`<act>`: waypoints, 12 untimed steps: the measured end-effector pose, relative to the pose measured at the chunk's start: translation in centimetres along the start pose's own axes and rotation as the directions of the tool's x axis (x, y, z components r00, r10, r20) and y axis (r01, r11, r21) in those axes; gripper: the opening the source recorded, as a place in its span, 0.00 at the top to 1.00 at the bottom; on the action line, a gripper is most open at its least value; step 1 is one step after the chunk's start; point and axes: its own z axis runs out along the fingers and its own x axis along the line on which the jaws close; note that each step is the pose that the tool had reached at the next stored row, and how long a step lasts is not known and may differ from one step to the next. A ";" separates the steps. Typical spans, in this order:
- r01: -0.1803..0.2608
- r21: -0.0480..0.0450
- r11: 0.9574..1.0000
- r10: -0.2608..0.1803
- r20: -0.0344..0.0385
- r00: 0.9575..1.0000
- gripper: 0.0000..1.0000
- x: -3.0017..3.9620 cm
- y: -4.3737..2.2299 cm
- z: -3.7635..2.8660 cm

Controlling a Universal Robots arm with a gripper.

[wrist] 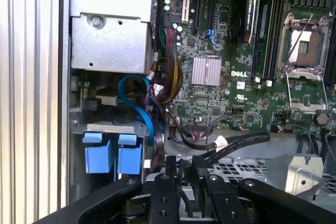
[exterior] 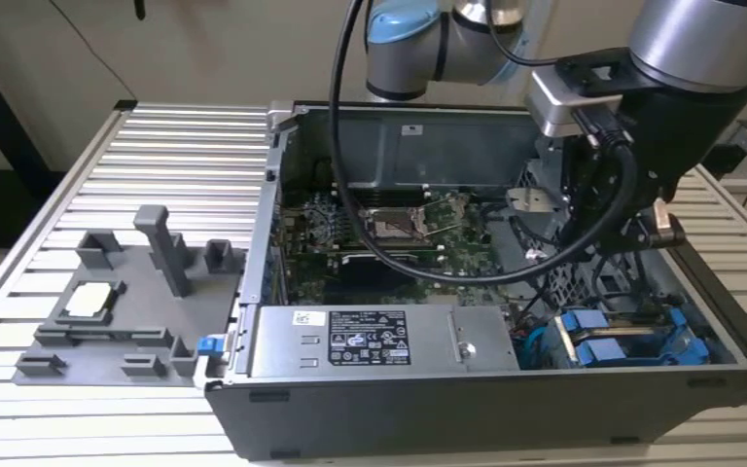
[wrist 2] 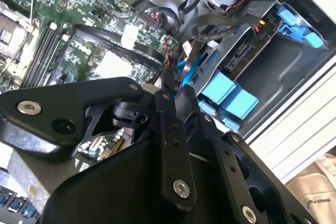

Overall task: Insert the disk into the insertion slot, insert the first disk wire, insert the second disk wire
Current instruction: 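Insert the second disk wire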

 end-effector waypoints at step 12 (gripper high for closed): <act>0.014 0.024 1.000 -0.014 0.003 1.000 0.73 -0.32 0.41 0.45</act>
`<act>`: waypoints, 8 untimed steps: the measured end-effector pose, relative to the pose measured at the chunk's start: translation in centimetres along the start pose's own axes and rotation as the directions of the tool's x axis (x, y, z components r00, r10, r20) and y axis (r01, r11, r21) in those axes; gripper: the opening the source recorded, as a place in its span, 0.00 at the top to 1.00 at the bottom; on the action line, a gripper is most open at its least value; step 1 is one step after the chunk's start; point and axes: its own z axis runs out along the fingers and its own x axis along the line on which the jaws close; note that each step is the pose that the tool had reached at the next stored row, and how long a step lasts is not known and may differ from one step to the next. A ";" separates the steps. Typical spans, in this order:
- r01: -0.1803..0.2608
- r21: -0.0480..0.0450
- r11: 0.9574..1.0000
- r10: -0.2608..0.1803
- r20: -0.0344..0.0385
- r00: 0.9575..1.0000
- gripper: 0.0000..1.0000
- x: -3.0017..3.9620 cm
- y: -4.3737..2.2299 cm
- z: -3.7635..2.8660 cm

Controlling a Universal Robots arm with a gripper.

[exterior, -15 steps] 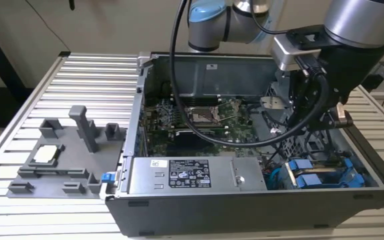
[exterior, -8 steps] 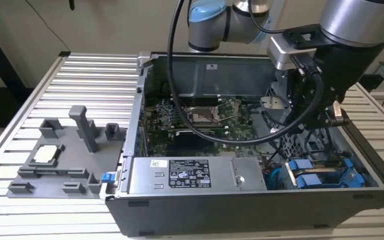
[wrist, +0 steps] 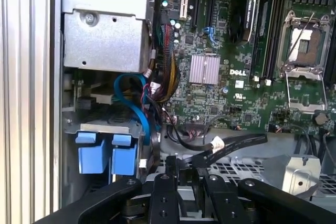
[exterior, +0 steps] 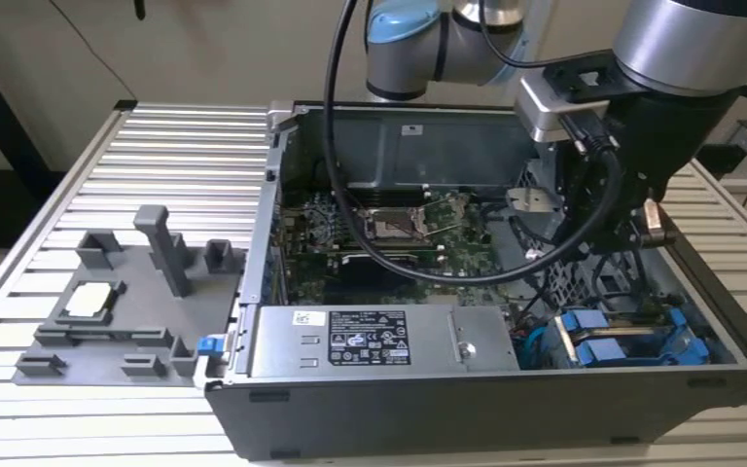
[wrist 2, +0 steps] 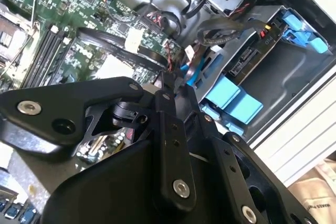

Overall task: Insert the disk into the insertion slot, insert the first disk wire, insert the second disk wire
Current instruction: 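Insert the second disk wire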

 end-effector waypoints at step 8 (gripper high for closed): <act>0.005 0.008 1.000 -0.005 0.020 1.000 0.73 -0.01 0.23 0.22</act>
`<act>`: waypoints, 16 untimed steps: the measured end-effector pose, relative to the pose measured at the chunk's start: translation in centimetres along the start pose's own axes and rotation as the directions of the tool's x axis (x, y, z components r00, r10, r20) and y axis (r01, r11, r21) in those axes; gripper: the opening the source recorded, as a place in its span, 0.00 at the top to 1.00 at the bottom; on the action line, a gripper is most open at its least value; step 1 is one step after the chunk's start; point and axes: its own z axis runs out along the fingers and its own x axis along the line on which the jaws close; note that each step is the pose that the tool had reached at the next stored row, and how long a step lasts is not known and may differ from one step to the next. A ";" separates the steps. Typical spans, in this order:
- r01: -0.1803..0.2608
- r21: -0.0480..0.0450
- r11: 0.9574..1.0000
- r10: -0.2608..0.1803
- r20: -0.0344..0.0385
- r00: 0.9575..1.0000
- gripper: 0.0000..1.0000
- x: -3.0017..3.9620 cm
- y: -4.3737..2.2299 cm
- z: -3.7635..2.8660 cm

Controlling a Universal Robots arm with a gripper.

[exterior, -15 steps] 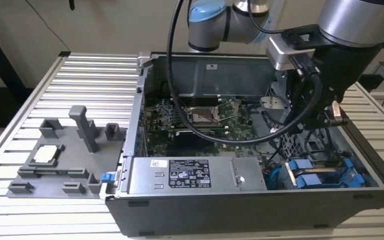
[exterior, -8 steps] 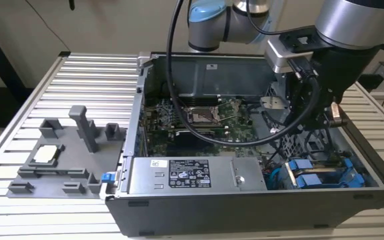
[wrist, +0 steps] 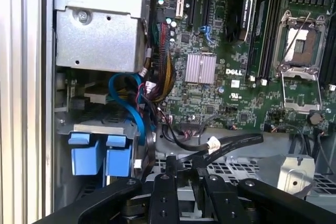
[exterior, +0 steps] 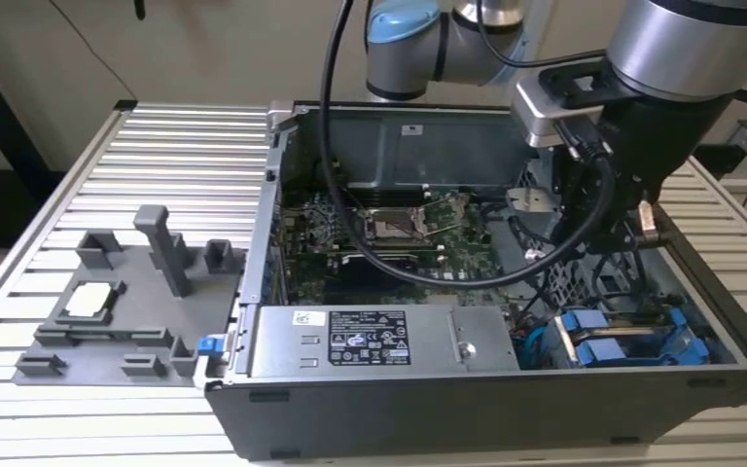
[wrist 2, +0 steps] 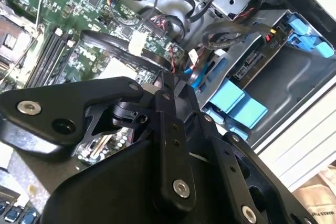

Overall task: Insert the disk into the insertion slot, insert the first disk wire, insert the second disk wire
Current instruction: 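Insert the second disk wire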

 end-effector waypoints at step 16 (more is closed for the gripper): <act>0.000 0.000 1.000 0.000 0.000 1.000 0.76 -0.01 0.22 0.03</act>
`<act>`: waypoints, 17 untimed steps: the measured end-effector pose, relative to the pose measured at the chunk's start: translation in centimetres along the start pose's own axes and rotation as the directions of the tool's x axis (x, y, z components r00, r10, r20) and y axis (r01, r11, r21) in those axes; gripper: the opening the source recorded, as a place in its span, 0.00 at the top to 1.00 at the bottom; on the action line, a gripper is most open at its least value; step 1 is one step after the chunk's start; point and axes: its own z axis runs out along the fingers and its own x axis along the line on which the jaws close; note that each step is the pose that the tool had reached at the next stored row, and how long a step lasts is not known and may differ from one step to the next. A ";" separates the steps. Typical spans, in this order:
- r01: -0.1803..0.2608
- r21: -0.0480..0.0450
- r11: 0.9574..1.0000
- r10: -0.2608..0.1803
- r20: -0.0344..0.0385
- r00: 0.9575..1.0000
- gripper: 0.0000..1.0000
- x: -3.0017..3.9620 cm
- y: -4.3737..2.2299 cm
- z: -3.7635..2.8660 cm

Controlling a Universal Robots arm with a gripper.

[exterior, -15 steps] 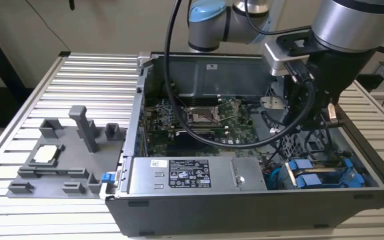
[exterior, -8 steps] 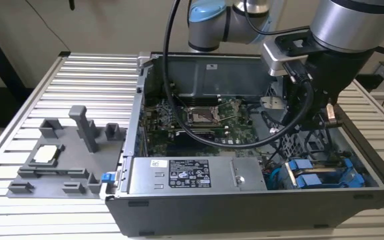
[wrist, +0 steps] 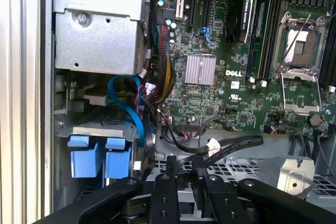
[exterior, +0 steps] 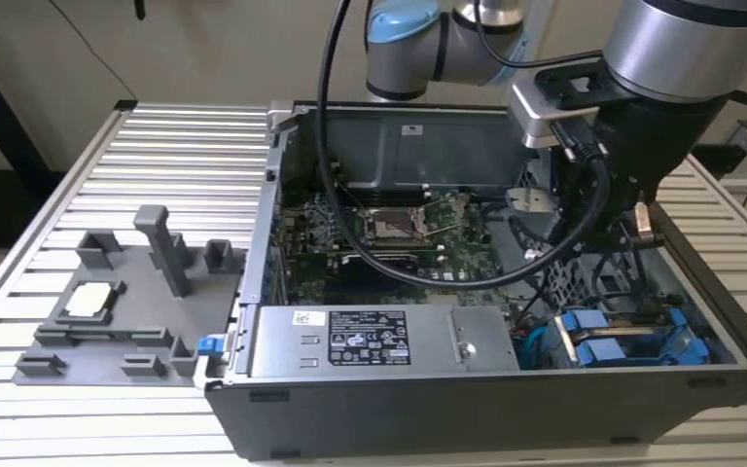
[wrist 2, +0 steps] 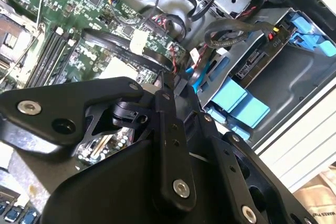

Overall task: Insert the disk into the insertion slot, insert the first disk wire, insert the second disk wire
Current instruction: 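Insert the second disk wire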

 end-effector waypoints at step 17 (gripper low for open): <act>0.000 0.000 1.000 0.000 0.000 1.000 0.85 0.00 0.00 0.02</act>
